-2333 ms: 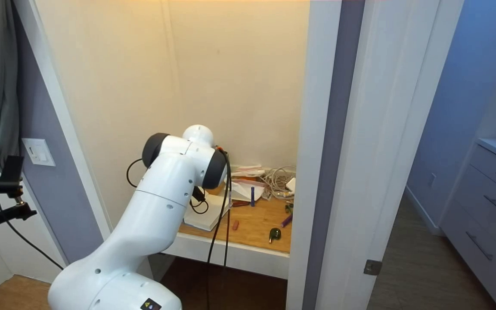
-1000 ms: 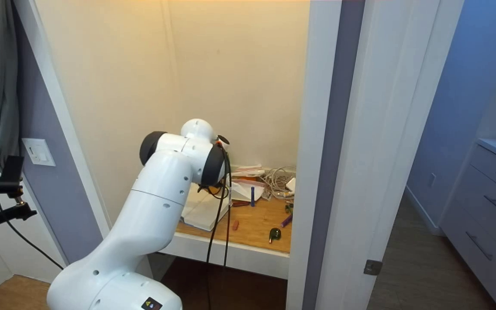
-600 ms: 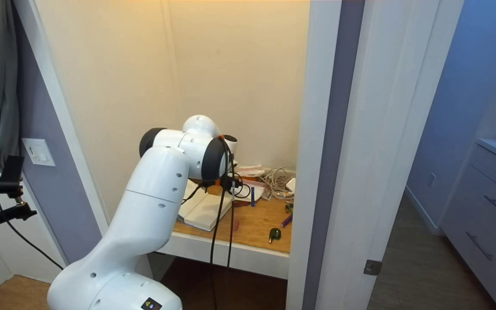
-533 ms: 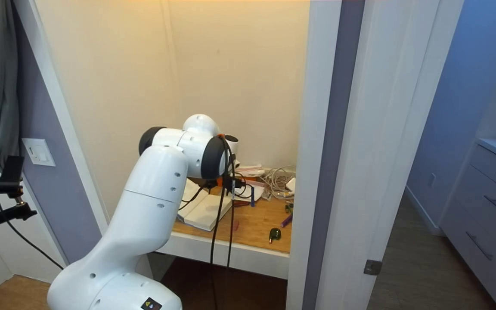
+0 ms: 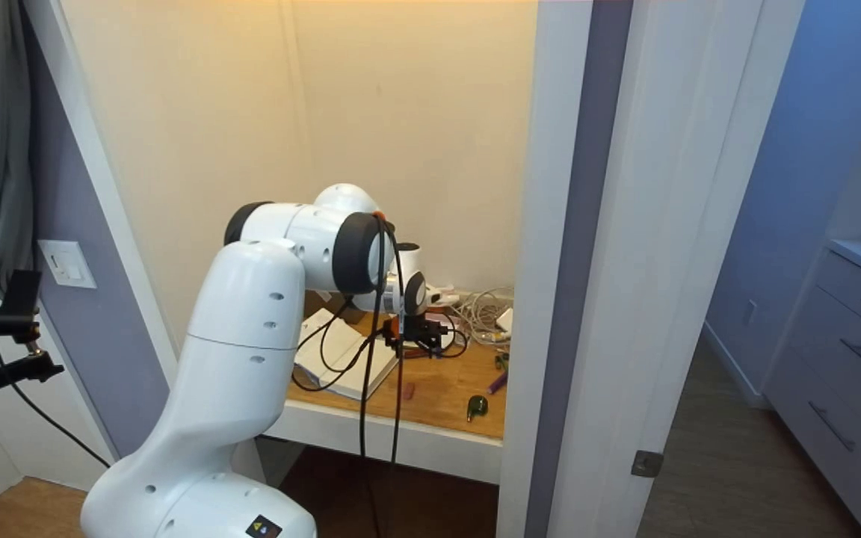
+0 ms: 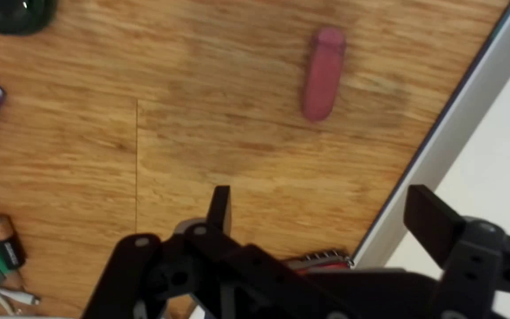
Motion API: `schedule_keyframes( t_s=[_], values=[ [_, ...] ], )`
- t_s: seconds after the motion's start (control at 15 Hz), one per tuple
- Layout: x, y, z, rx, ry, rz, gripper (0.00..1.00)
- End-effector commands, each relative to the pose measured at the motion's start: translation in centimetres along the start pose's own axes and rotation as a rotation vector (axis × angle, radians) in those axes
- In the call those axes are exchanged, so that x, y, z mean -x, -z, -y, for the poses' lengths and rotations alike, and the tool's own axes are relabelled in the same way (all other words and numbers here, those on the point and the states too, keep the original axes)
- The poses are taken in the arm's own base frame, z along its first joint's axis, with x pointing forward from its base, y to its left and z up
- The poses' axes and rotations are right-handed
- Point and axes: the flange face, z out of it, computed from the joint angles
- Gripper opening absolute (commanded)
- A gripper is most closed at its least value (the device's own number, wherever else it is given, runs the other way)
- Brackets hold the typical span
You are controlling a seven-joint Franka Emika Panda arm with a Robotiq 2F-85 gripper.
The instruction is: Move the purple object to the right, open the book, put the purple object inside then close the book
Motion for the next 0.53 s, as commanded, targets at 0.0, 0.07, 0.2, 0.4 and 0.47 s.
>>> schedule_keyframes(
  t_s=[0.0,0.07,0.2,0.4,0.47],
  values=[
    [2.9,-0.2,0.9,0.019,-0.050,0.051,1.00],
    [3.2,-0.6,1.1,0.013,-0.056,0.057,1.00],
    [3.9,-1.9,1.4,0.001,-0.063,0.069,1.00],
    [4.6,-3.2,1.4,0.001,-0.070,0.075,1.00],
    [4.7,-3.6,1.3,0.000,-0.073,0.065,1.00]
  ],
)
